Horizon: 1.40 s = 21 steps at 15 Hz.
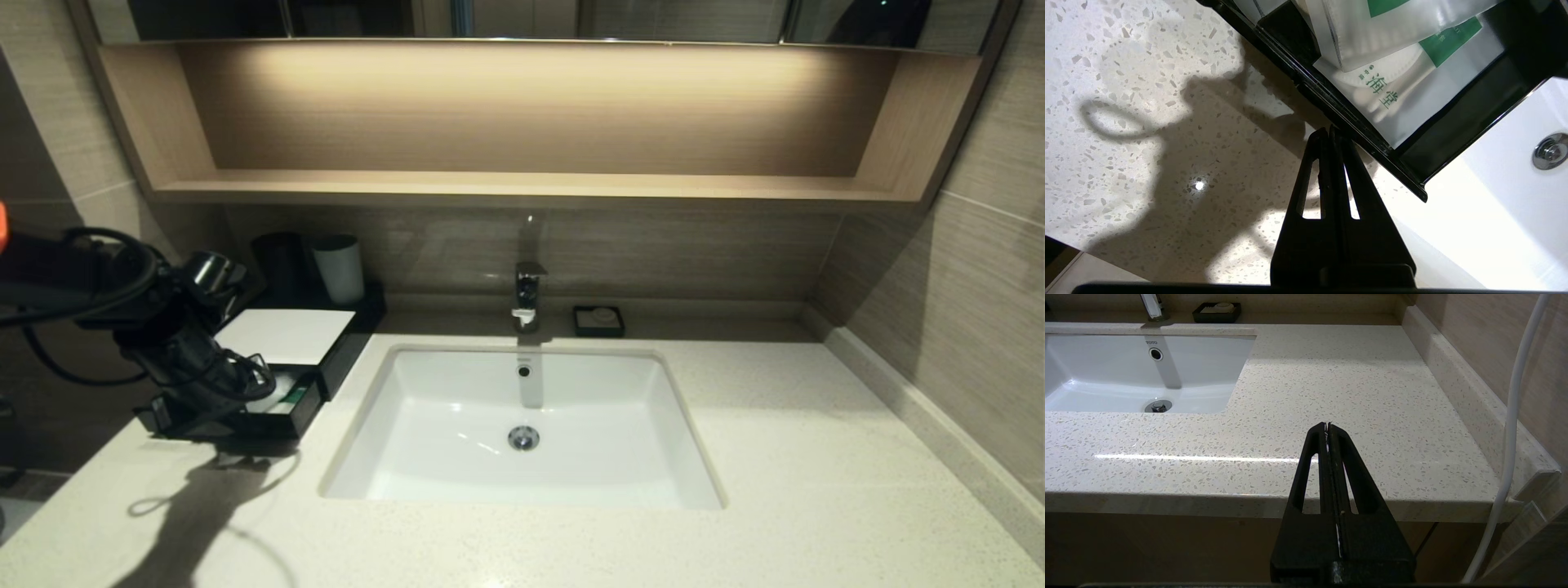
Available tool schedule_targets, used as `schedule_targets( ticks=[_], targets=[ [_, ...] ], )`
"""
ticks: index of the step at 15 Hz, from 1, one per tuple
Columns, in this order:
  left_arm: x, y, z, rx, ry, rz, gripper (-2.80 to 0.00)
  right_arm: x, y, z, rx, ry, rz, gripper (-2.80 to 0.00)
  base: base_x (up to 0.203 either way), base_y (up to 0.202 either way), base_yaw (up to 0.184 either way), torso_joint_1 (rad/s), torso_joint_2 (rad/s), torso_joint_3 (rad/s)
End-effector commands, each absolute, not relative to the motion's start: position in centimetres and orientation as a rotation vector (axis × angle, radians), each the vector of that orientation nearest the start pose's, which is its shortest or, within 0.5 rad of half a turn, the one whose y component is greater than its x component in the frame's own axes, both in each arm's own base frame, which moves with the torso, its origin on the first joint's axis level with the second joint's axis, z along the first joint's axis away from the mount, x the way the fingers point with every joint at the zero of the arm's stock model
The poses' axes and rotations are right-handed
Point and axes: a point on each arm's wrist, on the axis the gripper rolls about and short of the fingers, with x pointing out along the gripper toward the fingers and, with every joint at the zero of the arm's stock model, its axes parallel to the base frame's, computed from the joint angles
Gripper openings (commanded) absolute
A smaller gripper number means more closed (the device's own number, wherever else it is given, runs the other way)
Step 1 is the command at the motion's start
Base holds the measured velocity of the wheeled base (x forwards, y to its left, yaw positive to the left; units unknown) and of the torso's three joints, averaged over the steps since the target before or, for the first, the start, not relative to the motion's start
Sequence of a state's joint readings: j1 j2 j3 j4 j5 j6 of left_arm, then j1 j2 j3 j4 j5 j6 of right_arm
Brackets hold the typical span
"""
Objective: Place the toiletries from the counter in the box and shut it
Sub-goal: Close the drawer
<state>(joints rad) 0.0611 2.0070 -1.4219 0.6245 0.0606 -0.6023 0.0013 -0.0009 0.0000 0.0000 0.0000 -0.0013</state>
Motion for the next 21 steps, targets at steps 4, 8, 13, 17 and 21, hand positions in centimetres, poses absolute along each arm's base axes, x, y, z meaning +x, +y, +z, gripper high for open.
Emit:
schedule_targets(
  ticks=[4,8,13,17,21],
  targets=[
    [36.0,2.3,14.3,-0.551,1.117,0.478,-2.80,-2.3,0.0,7.5,-0.002,0.002,0.002,-2.80,0.000,0.000,0.000,0.000,0.00,0.000],
    [36.8,2.1,14.5,-0.555,1.099,0.470,-2.80,-2.3,0.0,7.5,-0.002,0.002,0.002,-2.80,0.000,0.000,0.000,0.000,0.00,0.000],
    [37.7,1.9,14.0,-0.571,1.094,0.476,-2.80,-2.3,0.0,7.5,-0.002,0.002,0.002,-2.80,0.000,0.000,0.000,0.000,0.00,0.000],
    [38.3,1.9,13.9,-0.577,1.065,0.472,-2.80,-2.3,0.0,7.5,-0.002,0.002,0.002,-2.80,0.000,0.000,0.000,0.000,0.00,0.000],
    [38.7,1.9,13.8,-0.583,1.055,0.471,-2.80,-2.3,0.0,7.5,-0.002,0.002,0.002,-2.80,0.000,0.000,0.000,0.000,0.00,0.000]
  ],
)
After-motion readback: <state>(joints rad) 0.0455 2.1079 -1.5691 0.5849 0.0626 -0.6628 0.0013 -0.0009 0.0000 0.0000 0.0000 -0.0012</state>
